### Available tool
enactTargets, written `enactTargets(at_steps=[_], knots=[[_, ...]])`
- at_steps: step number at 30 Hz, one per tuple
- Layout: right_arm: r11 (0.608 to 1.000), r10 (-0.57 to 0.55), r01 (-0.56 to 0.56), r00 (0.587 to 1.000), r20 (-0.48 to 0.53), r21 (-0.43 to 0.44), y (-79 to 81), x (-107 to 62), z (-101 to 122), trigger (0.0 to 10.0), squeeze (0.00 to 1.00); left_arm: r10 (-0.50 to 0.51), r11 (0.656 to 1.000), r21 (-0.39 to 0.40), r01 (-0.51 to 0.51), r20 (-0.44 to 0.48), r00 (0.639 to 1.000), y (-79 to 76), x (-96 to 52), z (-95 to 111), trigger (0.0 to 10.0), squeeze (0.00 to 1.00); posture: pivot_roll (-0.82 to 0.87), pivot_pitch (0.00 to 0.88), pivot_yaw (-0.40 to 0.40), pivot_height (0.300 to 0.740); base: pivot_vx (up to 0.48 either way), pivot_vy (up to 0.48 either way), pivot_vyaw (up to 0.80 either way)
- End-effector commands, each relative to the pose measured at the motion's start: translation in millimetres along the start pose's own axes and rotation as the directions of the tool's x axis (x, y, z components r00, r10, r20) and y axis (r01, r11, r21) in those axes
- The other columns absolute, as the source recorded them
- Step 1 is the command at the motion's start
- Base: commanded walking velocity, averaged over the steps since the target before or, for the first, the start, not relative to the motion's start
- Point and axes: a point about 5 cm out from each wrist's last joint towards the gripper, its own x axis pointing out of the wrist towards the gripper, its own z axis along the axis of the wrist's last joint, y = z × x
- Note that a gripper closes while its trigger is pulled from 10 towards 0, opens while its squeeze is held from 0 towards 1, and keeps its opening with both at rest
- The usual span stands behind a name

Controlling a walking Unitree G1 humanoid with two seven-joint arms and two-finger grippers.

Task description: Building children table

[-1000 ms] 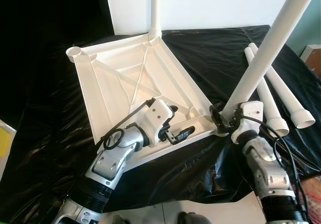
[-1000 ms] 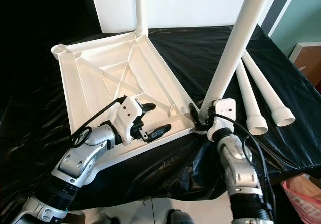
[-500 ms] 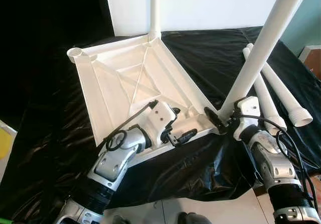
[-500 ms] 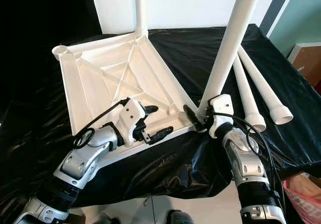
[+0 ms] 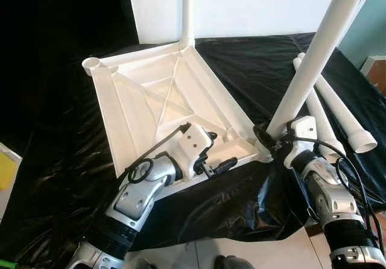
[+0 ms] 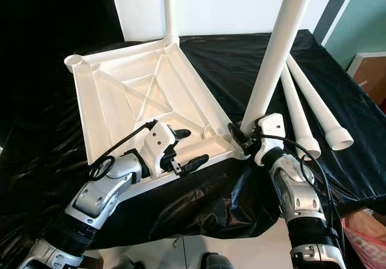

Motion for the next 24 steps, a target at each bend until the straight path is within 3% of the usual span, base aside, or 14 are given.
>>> enactTargets(at_steps=[1, 4, 9, 12, 17, 19, 24], knots=[[1.0, -0.012, 0.014, 0.996, -0.085, 0.028, 6.9, -5.1, -18, 10.0, 0.0, -0.01, 1.0, -0.007, 0.01, -0.012, 1.0, -1.9, 0.5, -3, 10.0, 0.0, -0.09, 0.109, 0.01, 0.74, 0.0, 0.0, 0.0], [0.992, -0.115, 0.119, 0.989, -0.096, 0.041, 13.4, -3.9, -20, 10.0, 0.0, -0.006, 1.0, -0.008, 0.006, -0.011, 1.0, -1.2, 0.1, -3, 10.0, 0.0, -0.09, 0.115, 0.011, 0.74, 0.0, 0.0, 0.0], [0.984, -0.165, 0.171, 0.982, -0.096, 0.054, 18.6, -2.5, -21, 10.0, 0.0, -0.004, 1.0, -0.008, 0.004, -0.011, 1.0, -1.1, -0.1, -3, 10.0, 0.0, -0.09, 0.116, 0.011, 0.74, 0.0, 0.0, 0.0], [0.961, -0.251, 0.261, 0.963, -0.102, 0.096, 24.7, 0.4, -21, 10.0, 0.0, -0.002, 1.0, -0.008, 0.002, -0.01, 1.0, -0.7, -0.2, -3, 10.0, 0.0, -0.08, 0.115, 0.011, 0.74, 0.0, 0.0, 0.0], [0.911, -0.384, 0.4, 0.912, -0.146, 0.101, 34.7, 3.5, -23, 10.0, 0.0, 0.007, 1.0, -0.004, -0.008, -0.012, 1.0, 0.9, -0.8, -3, 10.0, 0.0, -0.08, 0.115, 0.006, 0.74, 0.0, 0.0, 0.0], [0.85, -0.493, 0.515, 0.852, -0.178, 0.111, 41.2, 2.9, -25, 10.0, 0.0, 0.014, 1.0, -0.003, -0.014, -0.012, 1.0, 1.6, -1.5, -3, 10.0, 0.0, -0.07, 0.118, 0.004, 0.74, 0.0, 0.0, 0.0], [0.81, -0.544, 0.572, 0.815, -0.199, 0.127, 51.6, 4.9, -25, 10.0, 0.0, 0.017, 1.0, -0.005, -0.017, -0.01, 1.0, 1.8, -2.1, -2, 10.0, 0.0, -0.08, 0.119, 0.004, 0.74, 0.0, 0.0, 0.0]])
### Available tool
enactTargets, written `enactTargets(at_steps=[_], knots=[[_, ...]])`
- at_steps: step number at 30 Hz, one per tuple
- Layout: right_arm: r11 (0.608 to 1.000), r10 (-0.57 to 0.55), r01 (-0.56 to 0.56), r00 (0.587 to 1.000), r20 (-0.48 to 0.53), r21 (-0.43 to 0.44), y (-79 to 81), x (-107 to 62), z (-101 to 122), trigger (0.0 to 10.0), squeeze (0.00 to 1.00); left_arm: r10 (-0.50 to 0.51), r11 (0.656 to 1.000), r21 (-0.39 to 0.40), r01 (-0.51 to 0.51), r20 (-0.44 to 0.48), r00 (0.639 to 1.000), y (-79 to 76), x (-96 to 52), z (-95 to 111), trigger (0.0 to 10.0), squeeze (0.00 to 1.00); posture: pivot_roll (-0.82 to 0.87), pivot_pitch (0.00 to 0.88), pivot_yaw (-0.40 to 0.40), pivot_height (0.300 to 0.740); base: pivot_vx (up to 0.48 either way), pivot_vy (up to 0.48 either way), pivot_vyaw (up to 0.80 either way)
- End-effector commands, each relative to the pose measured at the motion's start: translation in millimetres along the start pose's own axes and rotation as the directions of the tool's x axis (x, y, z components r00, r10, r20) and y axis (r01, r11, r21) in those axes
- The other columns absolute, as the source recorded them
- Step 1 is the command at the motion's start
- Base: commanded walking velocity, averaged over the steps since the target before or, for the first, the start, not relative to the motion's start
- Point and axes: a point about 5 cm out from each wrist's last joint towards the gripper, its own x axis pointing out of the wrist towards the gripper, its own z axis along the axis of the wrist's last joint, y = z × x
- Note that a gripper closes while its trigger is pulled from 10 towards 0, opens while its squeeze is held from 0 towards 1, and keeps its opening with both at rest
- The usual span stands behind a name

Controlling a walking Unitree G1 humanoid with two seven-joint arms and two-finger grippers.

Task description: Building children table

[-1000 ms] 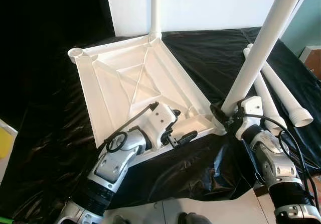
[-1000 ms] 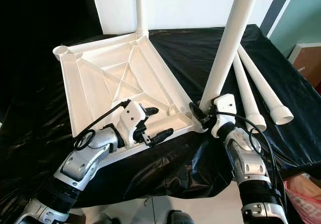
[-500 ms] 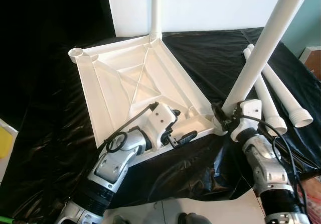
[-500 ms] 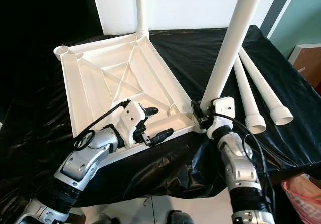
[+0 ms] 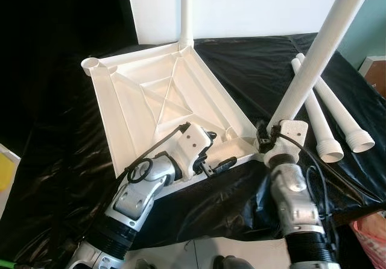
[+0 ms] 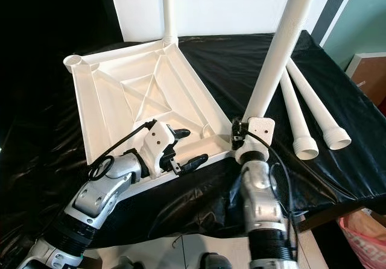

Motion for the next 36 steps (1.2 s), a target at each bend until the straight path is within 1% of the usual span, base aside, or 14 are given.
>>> enactTargets(at_steps=[1, 4, 11, 12, 18, 20, 24, 25, 26, 27, 30, 33, 34, 36], knots=[[1.0, -0.003, 0.005, 0.991, -0.136, 0.017, 6.1, -9.7, -26, 10.0, 0.0, 0.006, 1.0, -0.005, -0.006, -0.009, 1.0, 0.3, -0.8, -2, 10.0, 0.0, -0.08, 0.118, 0.005, 0.74, 0.0, 0.0, 0.0], [0.998, 0.038, -0.033, 0.993, -0.112, 0.044, 13.4, -11.2, -22, 10.0, 0.0, 0.003, 1.0, -0.009, -0.003, -0.004, 1.0, 0.0, 0.2, -2, 10.0, 0.0, -0.08, 0.118, 0.009, 0.74, 0.0, 0.0, 0.0], [0.999, 0.038, -0.035, 0.995, -0.094, 0.03, 9.8, -10.6, -17, 10.0, 0.0, 0.001, 1.0, -0.002, -0.001, -0.006, 1.0, 1.2, 0.2, -1, 10.0, 0.0, -0.08, 0.117, 0.005, 0.74, 0.0, 0.0, 0.0], [0.999, 0.046, -0.044, 0.995, -0.087, 0.033, 10.6, -10.8, -16, 10.0, 1.0, 0.003, 1.0, -0.001, -0.003, -0.006, 1.0, 1.7, -0.2, -1, 10.0, 0.0, -0.08, 0.116, 0.004, 0.74, 0.0, 0.0, 0.0], [0.995, 0.095, -0.094, 0.994, -0.048, 0.029, 12.2, -12.2, -10, 10.0, 1.0, 0.009, 1.0, -0.001, -0.009, -0.005, 1.0, 1.7, -1.0, -1, 10.0, 0.0, -0.07, 0.116, -0.002, 0.74, 0.0, 0.0, 0.0], [0.99, 0.137, -0.137, 0.99, -0.015, 0.028, 8.7, -12.8, -5, 10.0, 1.0, 0.01, 1.0, -0.001, -0.01, -0.004, 1.0, 1.0, -1.4, -1, 10.0, 0.0, -0.08, 0.115, -0.005, 0.74, 0.0, 0.0, 0.0], [0.986, 0.165, -0.165, 0.986, -0.002, 0.016, 1.0, -10.9, -3, 10.0, 1.0, 0.012, 1.0, -0.001, -0.012, -0.002, 1.0, 0.0, -1.0, -1, 10.0, 0.0, -0.08, 0.113, -0.011, 0.74, 0.0, 0.0, 0.0], [0.981, 0.193, -0.193, 0.981, 0.005, 0.004, -3.0, -9.5, -2, 10.0, 0.24, 0.012, 1.0, -0.002, -0.012, -0.001, 1.0, -0.4, -0.7, -1, 10.0, 0.0, -0.08, 0.112, -0.013, 0.74, 0.0, 0.0, 0.0], [0.971, 0.239, -0.239, 0.971, 0.012, -0.012, -7.0, -8.6, 0, 10.0, 0.0, 0.013, 1.0, -0.003, -0.013, 0.001, 1.0, -0.6, -0.4, -1, 10.0, 0.0, -0.08, 0.11, -0.014, 0.74, 0.0, 0.0, 0.0], [0.961, 0.274, -0.274, 0.961, 0.016, -0.024, -9.8, -8.3, 1, 10.0, 0.0, 0.013, 1.0, -0.003, -0.013, 0.002, 1.0, -0.7, -0.2, -1, 10.0, 0.0, -0.07, 0.107, -0.016, 0.74, 0.0, 0.0, 0.0], [0.955, 0.295, -0.294, 0.955, 0.016, -0.03, -11.2, -8.4, 2, 10.0, 0.0, 0.013, 1.0, -0.003, -0.013, 0.002, 1.0, -0.7, -0.1, -1, 10.0, 0.0, -0.07, 0.107, -0.016, 0.74, 0.0, 0.0, 0.0], [0.918, 0.39, -0.387, 0.921, 0.008, -0.085, -23.1, -5.5, 4, 10.0, 0.0, 0.01, 1.0, -0.002, -0.01, -0.001, 1.0, -0.4, -0.9, -1, 10.0, 0.0, -0.08, 0.102, -0.014, 0.74, 0.0, 0.0, 0.0], [0.918, 0.39, -0.387, 0.921, 0.008, -0.085, -23.1, -5.5, 4, 10.0, 0.0, 0.01, 1.0, -0.002, -0.01, -0.001, 1.0, -0.4, -0.9, -1, 10.0, 0.0, -0.08, 0.102, -0.014, 0.74, 0.0, 0.0, 0.0], [0.874, 0.472, -0.47, 0.881, -0.012, -0.127, -31.4, 1.0, 7, 10.0, 0.0, 0.002, 1.0, -0.001, -0.002, -0.004, 1.0, -0.9, -1.2, -2, 10.0, 0.0, -0.08, 0.098, -0.009, 0.74, 0.0, 0.0, 0.0]])
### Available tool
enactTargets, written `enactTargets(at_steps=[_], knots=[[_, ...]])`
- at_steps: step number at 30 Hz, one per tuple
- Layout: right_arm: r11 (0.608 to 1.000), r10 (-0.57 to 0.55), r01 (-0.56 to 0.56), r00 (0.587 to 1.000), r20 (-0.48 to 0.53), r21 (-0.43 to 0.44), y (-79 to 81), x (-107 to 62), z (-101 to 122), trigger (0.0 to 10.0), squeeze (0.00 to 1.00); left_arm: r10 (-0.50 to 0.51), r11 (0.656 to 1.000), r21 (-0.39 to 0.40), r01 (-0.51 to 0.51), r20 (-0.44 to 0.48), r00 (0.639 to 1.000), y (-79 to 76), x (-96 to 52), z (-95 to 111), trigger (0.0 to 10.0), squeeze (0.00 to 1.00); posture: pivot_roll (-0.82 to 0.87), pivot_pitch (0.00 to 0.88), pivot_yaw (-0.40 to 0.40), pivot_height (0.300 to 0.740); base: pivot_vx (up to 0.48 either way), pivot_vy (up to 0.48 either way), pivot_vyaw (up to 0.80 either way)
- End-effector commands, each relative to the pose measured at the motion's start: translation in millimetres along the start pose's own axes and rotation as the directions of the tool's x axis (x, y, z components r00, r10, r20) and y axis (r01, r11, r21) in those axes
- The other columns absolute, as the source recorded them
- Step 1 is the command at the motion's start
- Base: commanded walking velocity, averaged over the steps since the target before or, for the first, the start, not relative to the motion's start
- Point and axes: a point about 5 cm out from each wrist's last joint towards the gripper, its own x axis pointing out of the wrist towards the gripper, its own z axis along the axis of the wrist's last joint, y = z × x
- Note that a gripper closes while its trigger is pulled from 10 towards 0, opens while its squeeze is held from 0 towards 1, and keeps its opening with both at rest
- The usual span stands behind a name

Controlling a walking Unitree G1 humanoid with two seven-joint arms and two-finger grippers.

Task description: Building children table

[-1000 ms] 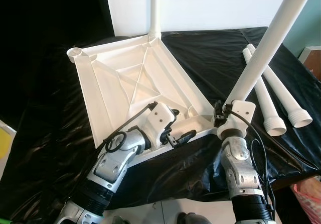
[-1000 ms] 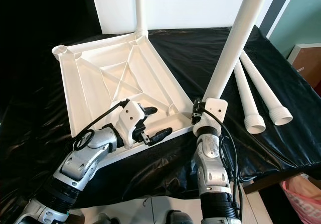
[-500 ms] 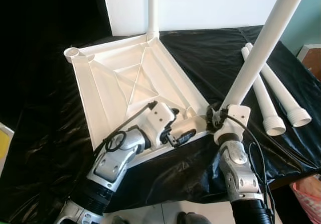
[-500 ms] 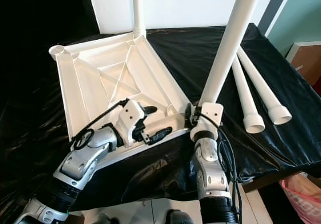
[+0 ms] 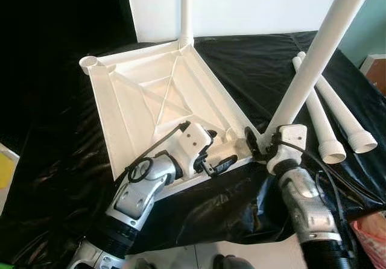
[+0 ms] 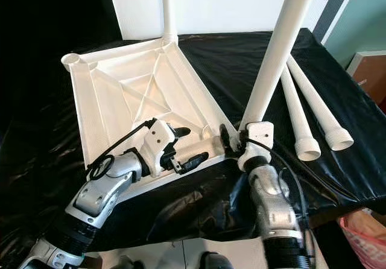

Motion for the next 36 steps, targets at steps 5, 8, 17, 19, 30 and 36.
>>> enactTargets(at_steps=[5, 8, 17, 19, 30, 36], knots=[[0.989, 0.145, -0.145, 0.989, -0.017, -0.036, -7.5, 4.8, 0, 10.0, 0.0, -0.007, 1.0, -0.001, 0.007, -0.008, 1.0, -1.9, -0.2, -3, 10.0, 0.0, -0.08, 0.092, -0.005, 0.74, 0.0, 0.0, 0.0], [0.977, 0.199, -0.2, 0.98, -0.028, -0.066, -8.8, 10.7, 1, 10.0, 0.0, -0.011, 1.0, 0.001, 0.011, -0.006, 1.0, -1.4, 0.9, -2, 10.0, 0.0, -0.08, 0.087, -0.002, 0.74, 0.0, 0.0, 0.0], [0.966, 0.252, -0.255, 0.966, -0.057, -0.052, -11.2, 11.8, -9, 0.0, 0.0, -0.015, 1.0, 0.003, 0.015, -0.006, 1.0, -1.4, 1.2, -1, 10.0, 0.0, -0.07, 0.087, -0.005, 0.74, 0.0, 0.0, 0.0], [0.965, 0.257, -0.259, 0.964, -0.063, -0.029, -13.2, 10.3, -13, 0.0, 0.0, -0.013, 1.0, 0.003, 0.013, -0.007, 1.0, -1.4, 0.8, -1, 10.0, 0.0, -0.07, 0.087, -0.005, 0.74, 0.0, 0.0, 0.0], [0.989, 0.148, -0.146, 0.987, -0.067, 0.032, -12.4, 5.3, -19, 10.0, 0.0, -0.023, 1.0, 0.005, 0.023, -0.01, 1.0, -1.3, 0.1, -1, 10.0, 0.0, -0.09, 0.095, 0.007, 0.74, 0.0, 0.0, 0.0], [1.0, 0.021, -0.019, 0.995, -0.097, 0.018, -4.3, 7.3, -20, 10.0, 0.0, -0.022, 1.0, 0.002, 0.022, -0.011, 1.0, -1.2, -0.6, -2, 10.0, 0.0, -0.08, 0.109, 0.008, 0.74, 0.0, 0.0, 0.0]])
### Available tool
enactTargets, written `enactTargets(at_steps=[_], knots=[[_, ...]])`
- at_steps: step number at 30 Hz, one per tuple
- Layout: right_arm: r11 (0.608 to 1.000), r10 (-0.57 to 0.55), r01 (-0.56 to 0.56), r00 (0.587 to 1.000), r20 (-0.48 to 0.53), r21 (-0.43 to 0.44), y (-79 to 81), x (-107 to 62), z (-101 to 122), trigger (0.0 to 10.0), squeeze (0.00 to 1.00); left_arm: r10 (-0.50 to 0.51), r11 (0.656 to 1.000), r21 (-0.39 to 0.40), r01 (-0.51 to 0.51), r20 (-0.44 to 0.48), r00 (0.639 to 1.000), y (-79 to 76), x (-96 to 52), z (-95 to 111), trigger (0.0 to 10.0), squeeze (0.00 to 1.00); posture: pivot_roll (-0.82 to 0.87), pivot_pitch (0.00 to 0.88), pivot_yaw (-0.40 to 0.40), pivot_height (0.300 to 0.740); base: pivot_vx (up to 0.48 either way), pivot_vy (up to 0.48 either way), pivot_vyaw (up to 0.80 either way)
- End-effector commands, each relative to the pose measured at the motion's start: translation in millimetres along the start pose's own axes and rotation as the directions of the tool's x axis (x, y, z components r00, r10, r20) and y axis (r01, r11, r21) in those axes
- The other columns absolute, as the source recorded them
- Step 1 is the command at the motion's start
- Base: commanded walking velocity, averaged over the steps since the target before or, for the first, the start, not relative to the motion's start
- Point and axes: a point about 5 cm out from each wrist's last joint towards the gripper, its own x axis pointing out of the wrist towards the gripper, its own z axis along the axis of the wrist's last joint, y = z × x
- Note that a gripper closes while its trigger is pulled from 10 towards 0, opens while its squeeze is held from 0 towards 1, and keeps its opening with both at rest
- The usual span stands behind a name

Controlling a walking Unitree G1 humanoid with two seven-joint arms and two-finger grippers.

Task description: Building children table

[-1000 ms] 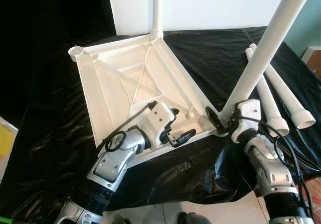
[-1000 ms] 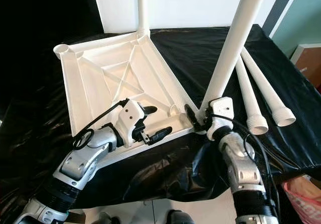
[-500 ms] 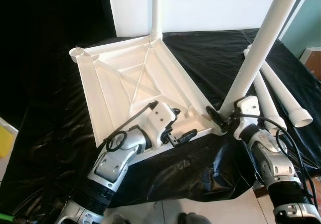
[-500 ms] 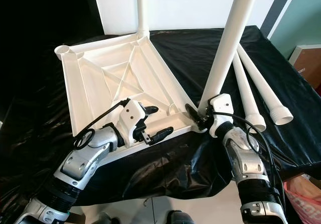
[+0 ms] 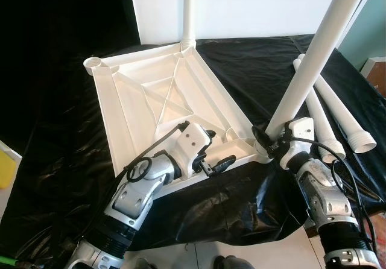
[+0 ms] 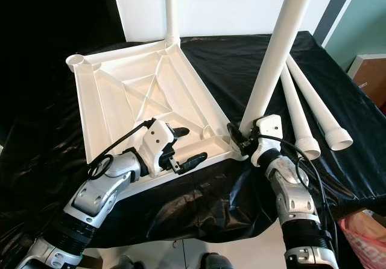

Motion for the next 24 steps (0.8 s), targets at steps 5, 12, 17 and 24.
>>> enactTargets(at_steps=[5, 12, 17, 24], knots=[[0.973, -0.222, 0.227, 0.969, -0.107, 0.037, 6.9, -1.6, -18, 10.0, 0.0, -0.01, 1.0, -0.004, 0.009, -0.013, 1.0, -0.5, -1.9, -3, 10.0, 0.0, -0.08, 0.114, 0.008, 0.74, 0.0, 0.0, 0.0], [0.831, -0.534, 0.548, 0.834, -0.143, 0.097, 32.2, 2.0, -20, 10.0, 0.0, 0.007, 1.0, -0.003, -0.007, -0.016, 1.0, 2.9, -5.2, -3, 10.0, 0.0, -0.07, 0.118, 0.012, 0.74, 0.0, 0.0, 0.0], [0.804, -0.56, 0.581, 0.812, -0.165, 0.126, 46.8, 6.9, -19, 10.0, 0.0, 0.007, 1.0, -0.003, -0.007, -0.016, 1.0, 3.3, -5.4, -2, 10.0, 0.0, -0.07, 0.118, 0.016, 0.74, 0.0, 0.0, 0.0], [0.812, -0.556, 0.572, 0.818, -0.145, 0.113, 45.1, 7.9, -14, 10.0, 0.0, 0.007, 1.0, 0.001, -0.007, -0.015, 1.0, 4.6, -4.2, -1, 10.0, 0.0, -0.07, 0.116, 0.013, 0.74, 0.0, 0.0, 0.0]])
